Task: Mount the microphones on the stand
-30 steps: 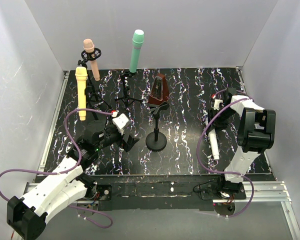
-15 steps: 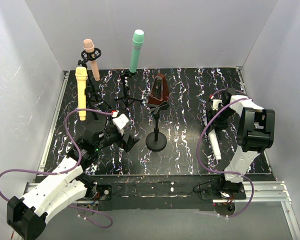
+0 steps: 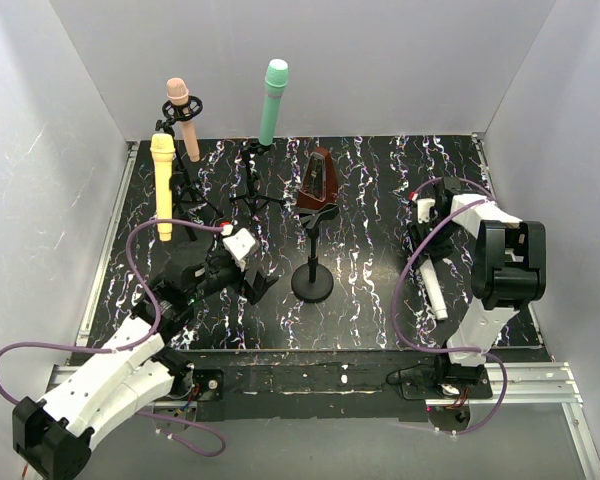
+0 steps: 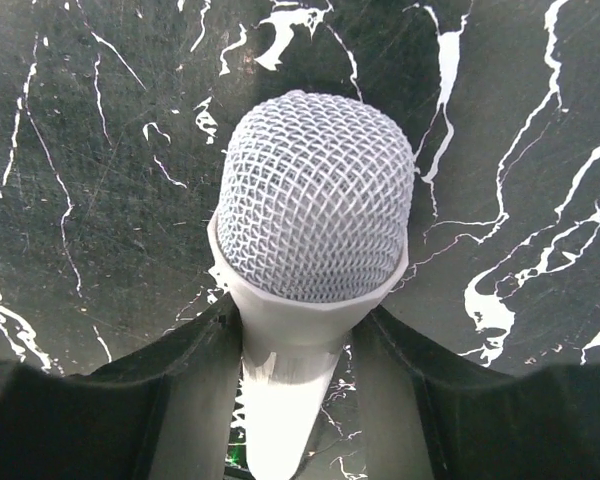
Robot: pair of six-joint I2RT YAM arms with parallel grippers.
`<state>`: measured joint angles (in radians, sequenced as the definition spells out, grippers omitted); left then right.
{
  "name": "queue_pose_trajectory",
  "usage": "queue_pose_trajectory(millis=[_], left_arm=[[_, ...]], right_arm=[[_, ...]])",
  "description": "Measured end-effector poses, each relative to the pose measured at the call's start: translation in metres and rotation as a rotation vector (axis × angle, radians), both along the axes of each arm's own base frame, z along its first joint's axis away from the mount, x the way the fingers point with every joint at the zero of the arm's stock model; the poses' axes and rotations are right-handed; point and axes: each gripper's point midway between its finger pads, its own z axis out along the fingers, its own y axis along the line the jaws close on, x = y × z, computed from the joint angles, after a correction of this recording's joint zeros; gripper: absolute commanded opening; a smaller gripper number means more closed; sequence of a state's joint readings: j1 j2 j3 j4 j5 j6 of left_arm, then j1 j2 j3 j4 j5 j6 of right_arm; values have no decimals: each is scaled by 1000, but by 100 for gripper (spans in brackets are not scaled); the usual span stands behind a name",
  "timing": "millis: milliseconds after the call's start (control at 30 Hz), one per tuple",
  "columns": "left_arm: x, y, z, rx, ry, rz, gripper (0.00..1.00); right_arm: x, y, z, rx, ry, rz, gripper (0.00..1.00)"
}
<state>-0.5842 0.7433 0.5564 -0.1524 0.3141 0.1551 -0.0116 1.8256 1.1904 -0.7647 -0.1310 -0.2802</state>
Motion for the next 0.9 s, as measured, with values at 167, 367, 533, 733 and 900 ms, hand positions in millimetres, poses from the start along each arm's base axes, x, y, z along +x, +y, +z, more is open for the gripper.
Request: queue_pose_trajectory(millis=[167, 367, 533, 733, 900], left_arm=[[-2, 1, 12, -30, -29, 4, 98], [-6, 3, 36, -104, -87, 14, 98], [-15, 6, 56, -205, -135, 19, 98], [-24, 5, 74, -290, -146, 7, 98], [-32, -3, 89, -321, -84, -38, 98]], right_arm=[[0, -3, -1, -39, -39, -2, 24], [-1, -2, 1, -33, -75, -10, 1], [0, 13, 32, 58, -172, 6, 1], [6, 42, 130, 225, -454, 97, 1], [-3, 69, 216, 358, -685, 245, 1]])
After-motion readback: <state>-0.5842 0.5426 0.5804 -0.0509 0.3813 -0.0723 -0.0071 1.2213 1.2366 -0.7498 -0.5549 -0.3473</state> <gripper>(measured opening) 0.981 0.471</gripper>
